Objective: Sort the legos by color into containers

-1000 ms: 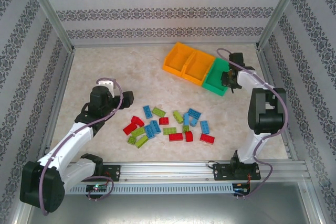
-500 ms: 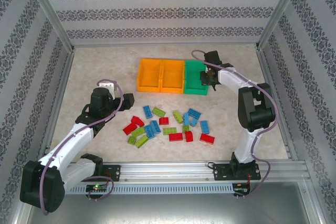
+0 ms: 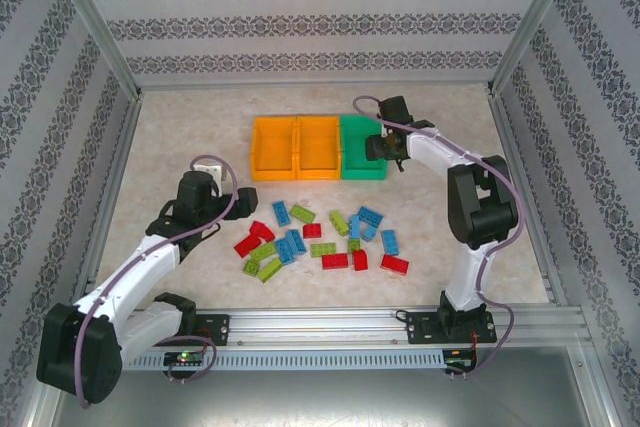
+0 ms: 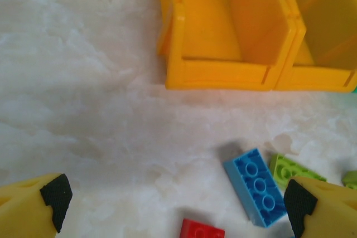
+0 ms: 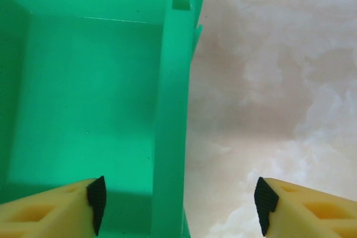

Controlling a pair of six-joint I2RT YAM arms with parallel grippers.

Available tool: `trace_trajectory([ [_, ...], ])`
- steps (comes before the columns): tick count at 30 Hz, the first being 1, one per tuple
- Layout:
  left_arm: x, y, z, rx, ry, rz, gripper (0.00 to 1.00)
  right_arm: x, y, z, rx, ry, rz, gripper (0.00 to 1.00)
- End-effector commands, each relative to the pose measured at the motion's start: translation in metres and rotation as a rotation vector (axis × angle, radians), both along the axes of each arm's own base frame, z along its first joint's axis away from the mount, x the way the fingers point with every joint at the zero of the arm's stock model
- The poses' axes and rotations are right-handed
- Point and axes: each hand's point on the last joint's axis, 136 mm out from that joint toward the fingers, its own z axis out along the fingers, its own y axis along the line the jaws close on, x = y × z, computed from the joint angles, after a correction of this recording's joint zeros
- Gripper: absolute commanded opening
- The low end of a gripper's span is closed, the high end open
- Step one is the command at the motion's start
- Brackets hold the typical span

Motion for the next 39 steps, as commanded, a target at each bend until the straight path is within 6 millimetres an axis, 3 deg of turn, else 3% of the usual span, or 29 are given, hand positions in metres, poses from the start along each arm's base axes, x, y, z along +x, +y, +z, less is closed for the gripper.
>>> trace_trajectory([
  [1,-0.005,-0.011,-0.008,0.002,0.094,-0.016,0.99,-0.001,-0.01,0.034,-0.002,-0.113,-0.027,0.78],
  [6,-0.002,-0.035,-0.019,0.051,0.177,-0.031,1.0,-0.019,-0.033,0.048,0.007,-0.184,-0.1,0.83],
  [12,0.003,-0.057,-0.026,0.061,0.219,-0.011,0.99,-0.044,-0.066,0.04,-0.031,-0.234,-0.184,0.87],
  [16,0.004,-0.063,-0.037,0.084,0.29,0.027,0.99,-0.052,-0.08,0.046,-0.026,-0.277,-0.226,0.9],
  [22,0.003,-0.081,-0.055,0.091,0.384,0.031,0.99,-0.057,-0.074,0.052,-0.012,-0.317,-0.197,0.9],
  [27,0.003,-0.083,-0.064,0.09,0.435,0.072,0.99,-0.066,-0.085,0.055,-0.051,-0.339,-0.23,0.91],
  [39,0.009,-0.089,-0.078,0.089,0.497,0.11,0.8,-0.083,-0.085,0.054,-0.039,-0.339,-0.22,0.91],
])
